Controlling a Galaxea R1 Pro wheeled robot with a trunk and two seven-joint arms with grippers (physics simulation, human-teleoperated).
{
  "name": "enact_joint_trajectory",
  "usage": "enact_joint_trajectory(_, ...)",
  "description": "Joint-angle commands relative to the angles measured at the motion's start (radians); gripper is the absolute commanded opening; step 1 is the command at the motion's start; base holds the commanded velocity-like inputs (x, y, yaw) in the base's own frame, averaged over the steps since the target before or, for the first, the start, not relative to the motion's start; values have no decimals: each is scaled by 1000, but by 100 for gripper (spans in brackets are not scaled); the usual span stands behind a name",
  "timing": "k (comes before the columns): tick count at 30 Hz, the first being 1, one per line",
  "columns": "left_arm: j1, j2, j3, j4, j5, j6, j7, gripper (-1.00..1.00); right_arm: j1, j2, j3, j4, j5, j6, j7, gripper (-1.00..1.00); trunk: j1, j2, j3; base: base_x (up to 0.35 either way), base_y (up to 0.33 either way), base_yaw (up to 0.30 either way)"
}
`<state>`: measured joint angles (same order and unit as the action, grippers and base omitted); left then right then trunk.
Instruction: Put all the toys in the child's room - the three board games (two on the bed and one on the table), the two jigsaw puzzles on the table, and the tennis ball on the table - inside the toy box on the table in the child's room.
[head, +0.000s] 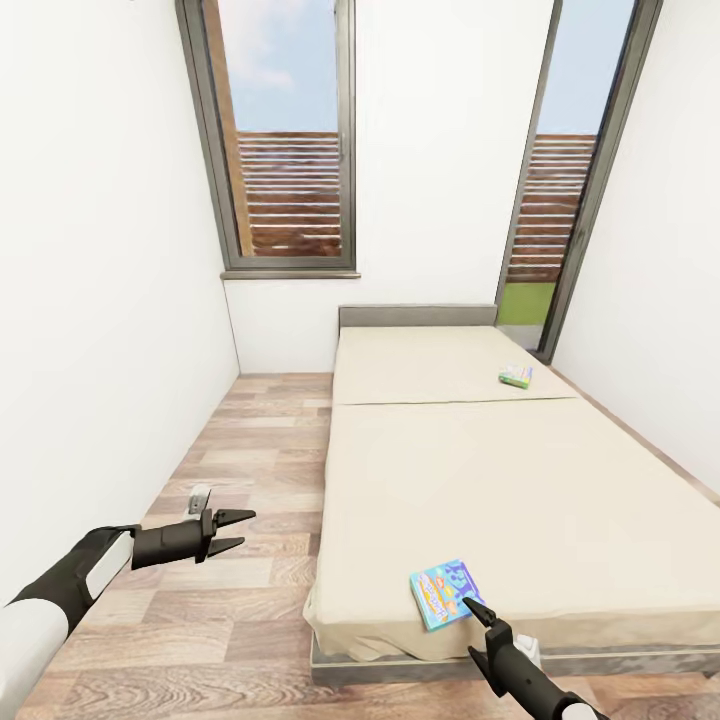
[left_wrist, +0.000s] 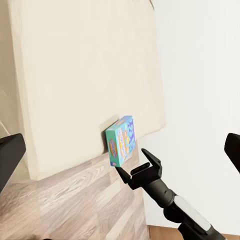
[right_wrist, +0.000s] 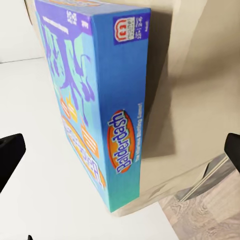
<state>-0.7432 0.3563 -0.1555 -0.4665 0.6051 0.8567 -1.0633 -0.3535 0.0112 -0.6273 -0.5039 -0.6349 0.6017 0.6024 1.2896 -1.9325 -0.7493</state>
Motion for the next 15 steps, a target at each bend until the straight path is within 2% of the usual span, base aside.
enact_joint_trajectory(1, -1, 1, -5, 0, 6, 5, -1, 100, -1, 1, -6, -1, -2, 7, 0, 100, 0, 0, -1, 7, 2, 0)
enact_joint_trajectory(15, -1, 1, -6, 0, 6, 5, 2, 100, -1, 2, -6, -1, -2, 7, 0, 100, 0, 0, -1, 15, 4, 0)
